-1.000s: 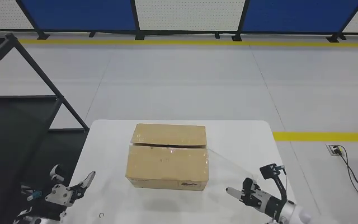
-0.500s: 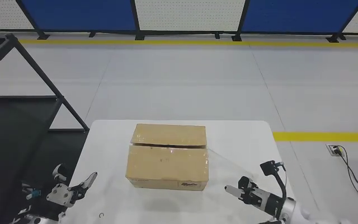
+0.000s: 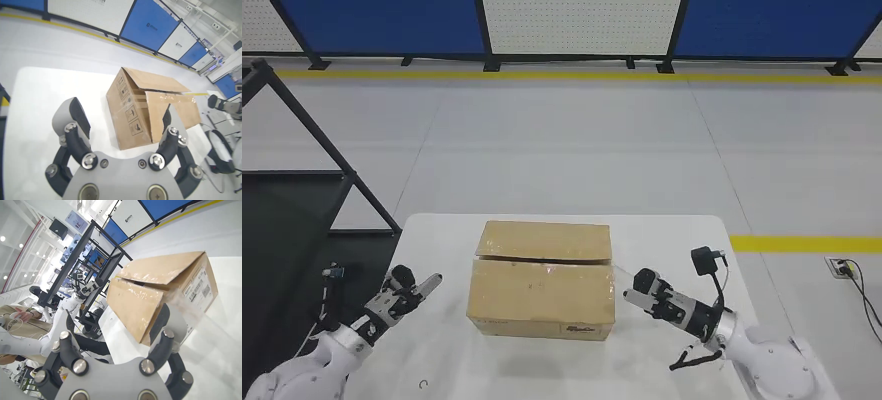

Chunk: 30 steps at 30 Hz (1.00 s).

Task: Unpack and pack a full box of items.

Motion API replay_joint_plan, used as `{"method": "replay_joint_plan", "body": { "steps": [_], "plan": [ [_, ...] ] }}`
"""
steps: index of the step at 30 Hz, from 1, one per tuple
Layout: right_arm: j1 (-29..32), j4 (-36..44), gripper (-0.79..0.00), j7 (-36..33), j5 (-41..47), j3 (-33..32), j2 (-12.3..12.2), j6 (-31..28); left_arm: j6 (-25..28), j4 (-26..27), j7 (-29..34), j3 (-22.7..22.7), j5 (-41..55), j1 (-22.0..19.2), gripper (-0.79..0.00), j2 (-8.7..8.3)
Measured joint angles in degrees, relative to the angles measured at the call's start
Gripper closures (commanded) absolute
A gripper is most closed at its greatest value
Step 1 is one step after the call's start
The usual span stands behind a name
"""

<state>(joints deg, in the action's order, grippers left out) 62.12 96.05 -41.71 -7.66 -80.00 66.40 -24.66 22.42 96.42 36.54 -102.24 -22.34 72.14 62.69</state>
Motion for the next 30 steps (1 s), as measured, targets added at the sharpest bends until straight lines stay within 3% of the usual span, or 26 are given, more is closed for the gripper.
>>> {"method": "replay_joint_plan", "body": {
  "steps": [3,10,14,24,30],
  "plan": [
    [-2.3,-2.3,-0.785,-3.3,-0.4,1.8,0.0,3.2,-0.5,-0.5,4.9,0.1,3.8,-1.0,-0.785,-0.11],
    [-2.3,-2.3,-0.785,-3.4,-0.4,1.7,0.0,3.2,-0.5,-0.4,2.9,0.1,2.6,-0.8,-0.785,-0.09],
    [-1.8,-3.9,-0.785,-2.0,1.4,2.8,0.1,1.7,-2.8,-0.8,4.0,1.1,3.3,-0.8,-0.785,-0.17],
    [-8.1,-12.7,-0.785,-3.4,8.1,6.3,0.7,-2.9,-9.5,-2.5,12.6,4.3,11.1,-5.8,-0.785,-0.72],
    [-11.9,-16.9,-0.785,-7.0,11.3,8.9,1.1,-3.1,-10.1,-2.3,12.0,4.0,11.6,-6.1,-0.785,-1.10]
  ]
}}
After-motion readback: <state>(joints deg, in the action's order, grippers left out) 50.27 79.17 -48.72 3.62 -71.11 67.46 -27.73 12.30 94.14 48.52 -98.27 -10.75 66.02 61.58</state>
